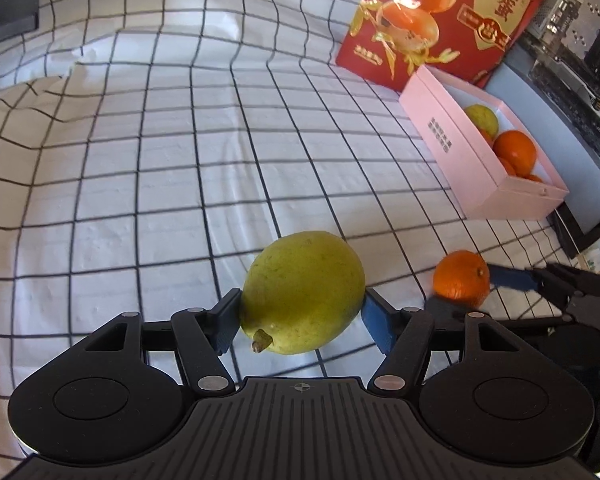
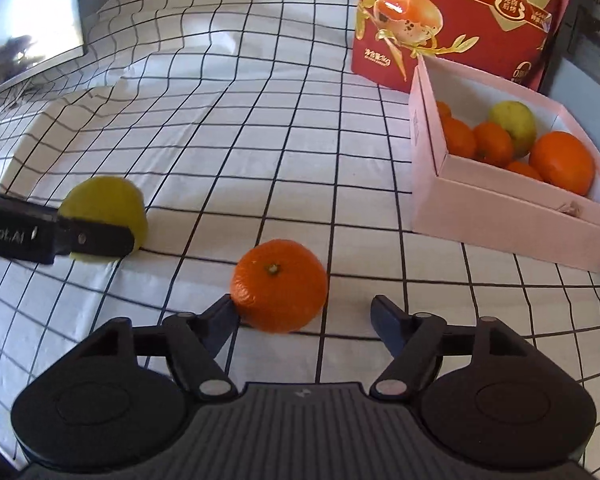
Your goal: Organize fruits
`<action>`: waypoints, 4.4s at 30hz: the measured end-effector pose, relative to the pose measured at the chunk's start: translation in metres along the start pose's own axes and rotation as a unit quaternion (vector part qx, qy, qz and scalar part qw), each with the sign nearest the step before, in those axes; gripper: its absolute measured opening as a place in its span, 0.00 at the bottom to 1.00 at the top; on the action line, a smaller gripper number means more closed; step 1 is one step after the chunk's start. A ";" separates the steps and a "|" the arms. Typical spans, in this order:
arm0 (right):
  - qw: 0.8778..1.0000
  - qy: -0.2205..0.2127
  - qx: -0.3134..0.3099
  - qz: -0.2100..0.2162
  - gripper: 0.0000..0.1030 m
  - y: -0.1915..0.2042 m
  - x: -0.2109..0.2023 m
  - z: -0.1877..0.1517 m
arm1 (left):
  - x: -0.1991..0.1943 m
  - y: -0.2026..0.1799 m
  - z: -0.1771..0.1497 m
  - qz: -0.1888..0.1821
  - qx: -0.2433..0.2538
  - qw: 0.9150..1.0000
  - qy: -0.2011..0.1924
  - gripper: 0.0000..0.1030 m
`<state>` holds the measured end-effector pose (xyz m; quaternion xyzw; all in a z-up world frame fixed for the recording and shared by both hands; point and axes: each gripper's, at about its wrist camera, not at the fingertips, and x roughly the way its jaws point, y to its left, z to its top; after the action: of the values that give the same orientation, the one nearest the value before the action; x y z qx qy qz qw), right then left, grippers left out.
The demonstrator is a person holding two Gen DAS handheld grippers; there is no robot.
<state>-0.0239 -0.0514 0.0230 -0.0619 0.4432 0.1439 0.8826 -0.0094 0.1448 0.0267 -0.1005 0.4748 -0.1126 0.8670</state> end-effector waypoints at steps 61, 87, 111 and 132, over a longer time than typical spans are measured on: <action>0.982 -0.019 -0.056 0.177 0.90 0.023 -0.055 0.008 | -0.059 0.035 0.010 0.027 -0.042 0.996 -0.080 0.49; 0.964 -0.020 -0.227 0.134 0.63 0.109 -0.016 -0.003 | -0.034 0.026 0.005 -0.014 -0.022 0.999 -0.047 0.49; 0.990 -0.028 -0.098 0.092 0.54 0.049 -0.035 0.000 | -0.021 0.017 0.008 -0.028 0.001 0.999 -0.034 0.49; 0.998 -0.045 -0.031 0.045 0.32 0.013 -0.050 -0.018 | -0.005 -0.016 0.021 -0.055 0.041 0.997 -0.028 0.49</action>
<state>-0.0697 -0.0528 0.0529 -0.0630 0.4009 0.1997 0.8919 0.0045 0.1326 0.0465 -0.0944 0.4391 -0.1768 0.8758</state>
